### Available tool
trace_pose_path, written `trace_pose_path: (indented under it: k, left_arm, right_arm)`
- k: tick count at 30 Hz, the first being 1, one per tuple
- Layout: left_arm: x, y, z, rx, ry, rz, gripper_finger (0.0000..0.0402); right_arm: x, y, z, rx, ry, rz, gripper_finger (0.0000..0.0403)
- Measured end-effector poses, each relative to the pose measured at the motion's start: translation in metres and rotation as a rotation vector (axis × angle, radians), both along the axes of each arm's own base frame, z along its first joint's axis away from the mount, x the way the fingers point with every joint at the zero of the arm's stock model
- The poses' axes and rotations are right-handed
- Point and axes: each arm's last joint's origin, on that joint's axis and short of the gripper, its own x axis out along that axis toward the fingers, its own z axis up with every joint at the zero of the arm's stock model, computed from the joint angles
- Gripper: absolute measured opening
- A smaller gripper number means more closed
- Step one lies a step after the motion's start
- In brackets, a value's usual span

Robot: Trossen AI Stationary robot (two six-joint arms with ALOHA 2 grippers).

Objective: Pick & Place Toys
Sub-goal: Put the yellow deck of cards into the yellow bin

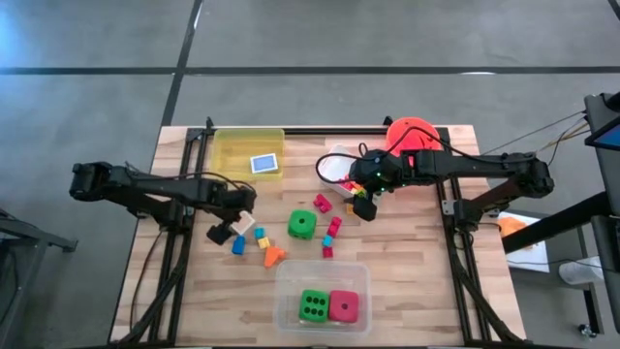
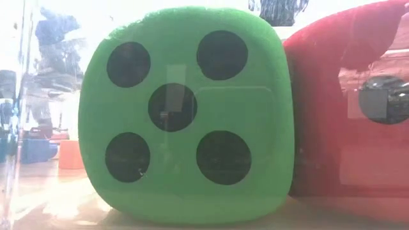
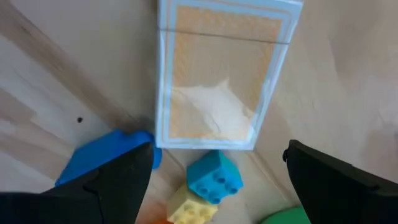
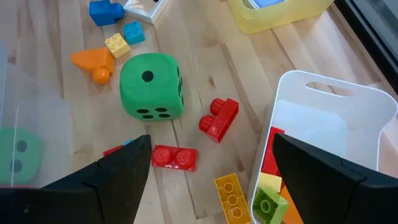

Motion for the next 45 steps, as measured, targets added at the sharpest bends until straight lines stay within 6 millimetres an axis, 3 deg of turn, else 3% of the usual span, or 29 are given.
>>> trace_pose_path:
  k: [16, 36, 45]
  left_arm:
    - [-0.007, 0.003, -0.002, 0.105, 0.085, -0.036, 0.0354]
    - [-0.002, 0.003, -0.03, 0.107, 0.23, -0.037, 0.0354]
    - [-0.002, 0.003, -0.032, 0.1, 0.22, -0.085, 0.0354]
  right_arm:
    - [0.0, 0.0, 0.0, 0.001, 0.0, 0.002, 0.033]
    - [0.0, 0.0, 0.0, 0.007, 0.002, 0.007, 0.033]
    - [0.0, 0.0, -0.002, 0.01, 0.006, 0.004, 0.033]
